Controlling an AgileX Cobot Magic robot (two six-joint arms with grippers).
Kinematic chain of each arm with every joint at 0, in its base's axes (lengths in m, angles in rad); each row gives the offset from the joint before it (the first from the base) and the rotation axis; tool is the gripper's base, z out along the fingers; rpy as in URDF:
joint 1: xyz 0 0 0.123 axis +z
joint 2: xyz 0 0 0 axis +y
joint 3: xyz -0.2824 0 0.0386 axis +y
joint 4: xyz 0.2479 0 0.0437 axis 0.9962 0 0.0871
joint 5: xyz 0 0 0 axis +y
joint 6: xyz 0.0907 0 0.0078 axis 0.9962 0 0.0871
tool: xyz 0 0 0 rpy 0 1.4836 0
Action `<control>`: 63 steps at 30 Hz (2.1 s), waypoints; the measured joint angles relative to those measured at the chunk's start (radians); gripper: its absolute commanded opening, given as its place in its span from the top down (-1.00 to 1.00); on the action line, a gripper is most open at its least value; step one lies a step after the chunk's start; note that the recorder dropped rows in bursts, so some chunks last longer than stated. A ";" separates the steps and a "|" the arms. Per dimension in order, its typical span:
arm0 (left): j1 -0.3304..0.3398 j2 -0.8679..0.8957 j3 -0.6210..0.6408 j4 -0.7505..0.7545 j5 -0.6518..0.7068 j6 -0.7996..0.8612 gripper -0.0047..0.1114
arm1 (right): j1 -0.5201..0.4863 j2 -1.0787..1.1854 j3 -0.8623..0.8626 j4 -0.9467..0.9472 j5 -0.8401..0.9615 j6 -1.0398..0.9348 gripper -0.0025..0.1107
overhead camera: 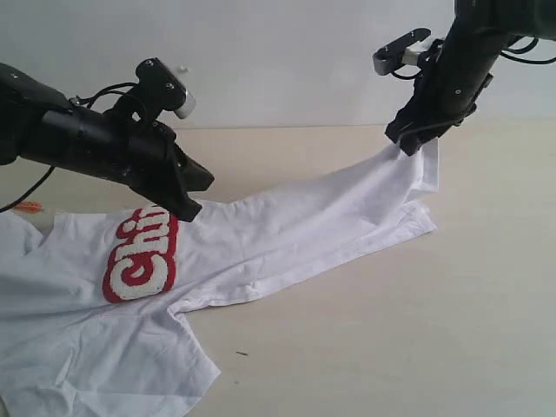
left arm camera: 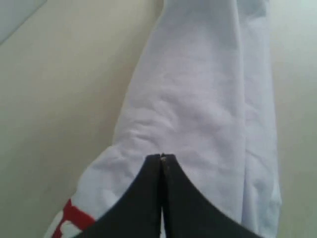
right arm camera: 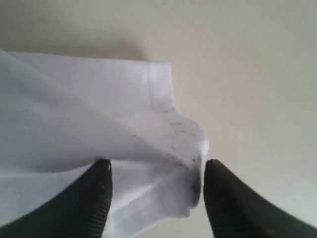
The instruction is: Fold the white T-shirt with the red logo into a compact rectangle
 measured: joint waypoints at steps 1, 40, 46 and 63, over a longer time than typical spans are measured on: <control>0.007 0.000 0.000 0.000 -0.002 -0.008 0.92 | 0.000 0.000 0.000 -0.016 -0.022 0.028 -0.07; 0.250 0.202 -0.078 0.602 0.016 -0.741 0.92 | 0.000 -0.033 0.104 0.325 0.256 -0.153 0.96; 0.248 0.202 -0.082 0.602 0.049 -0.747 0.92 | 0.000 0.070 0.108 0.254 0.235 -0.139 0.96; 0.246 0.252 -0.082 0.602 0.038 -0.741 0.92 | -0.001 0.066 0.112 -0.043 0.091 0.085 0.96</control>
